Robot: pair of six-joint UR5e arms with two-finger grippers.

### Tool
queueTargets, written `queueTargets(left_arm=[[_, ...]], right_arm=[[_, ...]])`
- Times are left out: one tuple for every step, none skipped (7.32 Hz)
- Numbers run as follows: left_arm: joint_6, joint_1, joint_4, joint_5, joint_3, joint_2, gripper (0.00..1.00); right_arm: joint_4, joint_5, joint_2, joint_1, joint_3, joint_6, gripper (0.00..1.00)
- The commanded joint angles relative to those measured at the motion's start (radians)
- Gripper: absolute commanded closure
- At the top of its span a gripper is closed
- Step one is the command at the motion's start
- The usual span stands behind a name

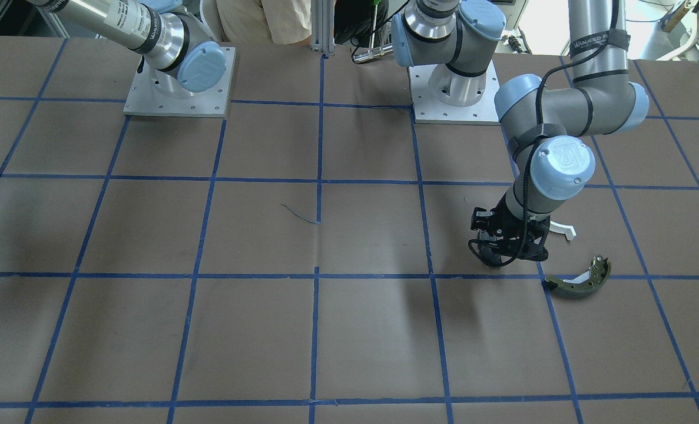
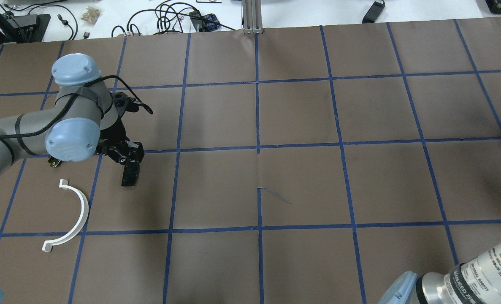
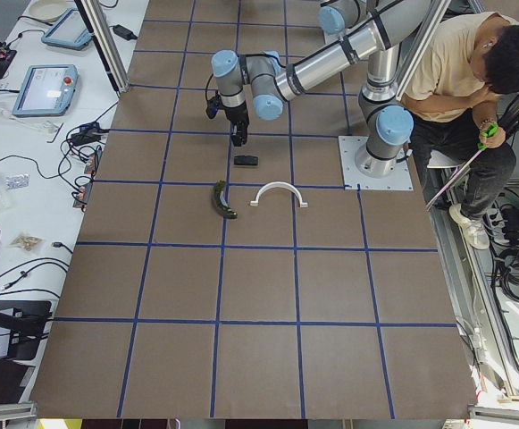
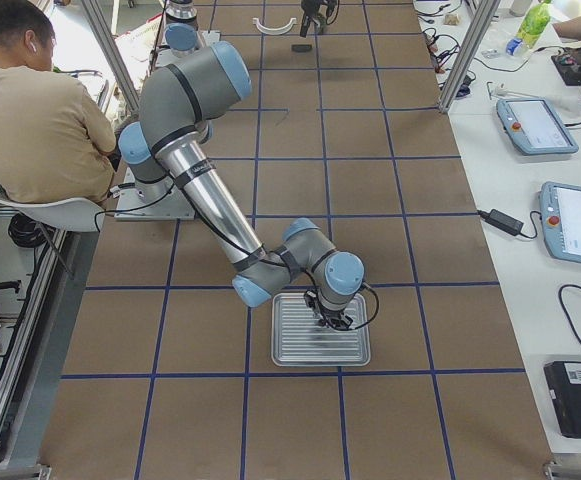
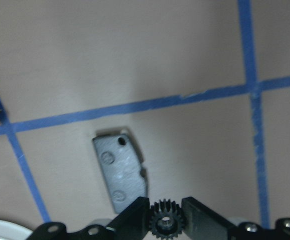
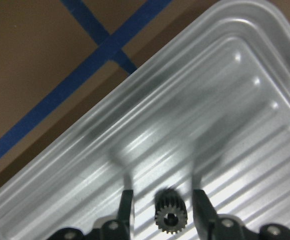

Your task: Place bearing gear from tray to pile

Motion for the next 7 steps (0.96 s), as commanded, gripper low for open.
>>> queueTargets(left_arm=[[0.151, 0.131, 0.202, -0.004, -0.132, -0.002, 1.0], [0.148, 0.138, 0.224, -0.025, -0.155, -0.006, 1.0], [0.145, 0.136, 0.215, -0.027, -0.162, 0.004, 1.0], [0.14, 0.136, 0.215, -0.027, -0.159, 0.003, 1.0], [0.134, 0.13, 0.211, -0.026, -0.153, 0.001, 0.01], [0.136, 0.126, 0.209, -0.024, -0.151, 0.007, 0.0], [0.136, 0.123, 0.209, -0.024, -0.146, 0.014, 0.0]], right_arm=[[0.0, -0.028, 0.001, 0.001, 0.0, 0.02, 0.7], [0.001, -0.028, 0.001, -0.001, 0.0, 0.021, 0.74], [0.001, -0.038, -0.001, 0.001, 0.0, 0.023, 0.87], [0.003, -0.079, -0.002, 0.001, -0.003, 0.026, 1.0], [0.007, -0.089, -0.008, 0.001, -0.007, 0.026, 1.0], [0.019, -0.103, -0.025, 0.01, -0.01, 0.026, 1.0], [0.036, -0.097, -0.057, 0.03, -0.007, 0.047, 1.0]])
